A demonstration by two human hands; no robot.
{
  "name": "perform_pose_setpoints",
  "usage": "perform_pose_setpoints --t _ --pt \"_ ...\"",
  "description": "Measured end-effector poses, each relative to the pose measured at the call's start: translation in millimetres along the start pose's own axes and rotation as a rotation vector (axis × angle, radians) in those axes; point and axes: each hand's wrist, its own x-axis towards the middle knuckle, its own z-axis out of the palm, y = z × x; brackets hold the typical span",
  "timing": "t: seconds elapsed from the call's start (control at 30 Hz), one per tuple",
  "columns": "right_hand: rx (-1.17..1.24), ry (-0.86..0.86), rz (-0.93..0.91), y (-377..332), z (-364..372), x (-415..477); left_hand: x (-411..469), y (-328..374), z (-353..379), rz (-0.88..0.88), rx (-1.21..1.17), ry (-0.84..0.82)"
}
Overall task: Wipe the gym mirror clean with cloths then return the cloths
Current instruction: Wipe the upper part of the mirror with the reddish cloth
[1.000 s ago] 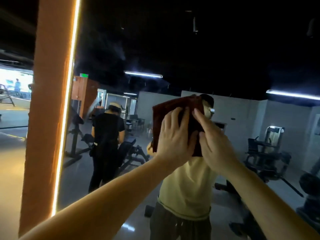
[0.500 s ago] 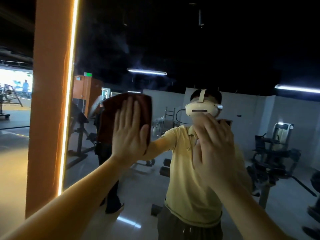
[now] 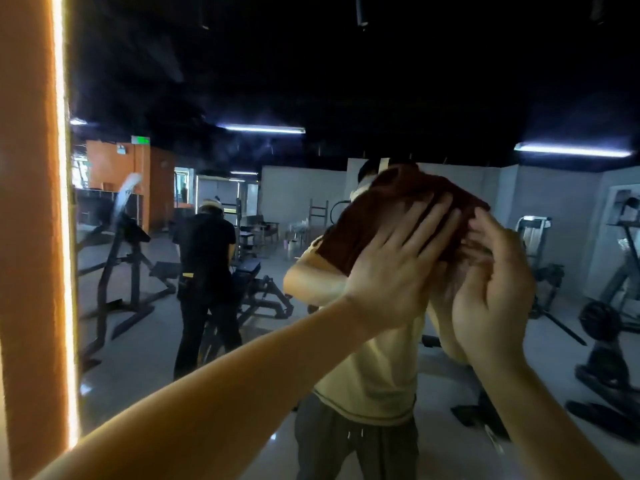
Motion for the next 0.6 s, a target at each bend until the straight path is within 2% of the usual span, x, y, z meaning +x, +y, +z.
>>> perform_pose_setpoints --t 0.07,0.13,0.3,0.37,0.5,0.53,0.6 --pt "-0.064 0.023 -0.024 -3 5 -5 -9 -22 -6 0.125 -0.057 -0.004" --pt "-0.147 -0.041 -0.060 -12 16 -17 -29 -59 -14 0.083 -0.095 0.014" --pt "-0.335 -0.220 -0.190 -33 51 -52 -131 -146 -29 -0.399 0.054 0.052" --pt "-0.389 -0.243 -0.200 -29 51 -59 -178 -164 -34 -0.521 0.091 0.044" --pt "-0.404 -0.335 -0.208 -20 33 -70 -201 -140 -32 -0.772 0.049 0.085" --pt "-0.381 -0.377 -0.224 -18 28 -72 -187 -126 -28 -0.800 0.040 0.105" --pt "-0.296 -0.458 -0.230 -12 18 -72 -148 -93 -18 -0.739 0.031 0.119"
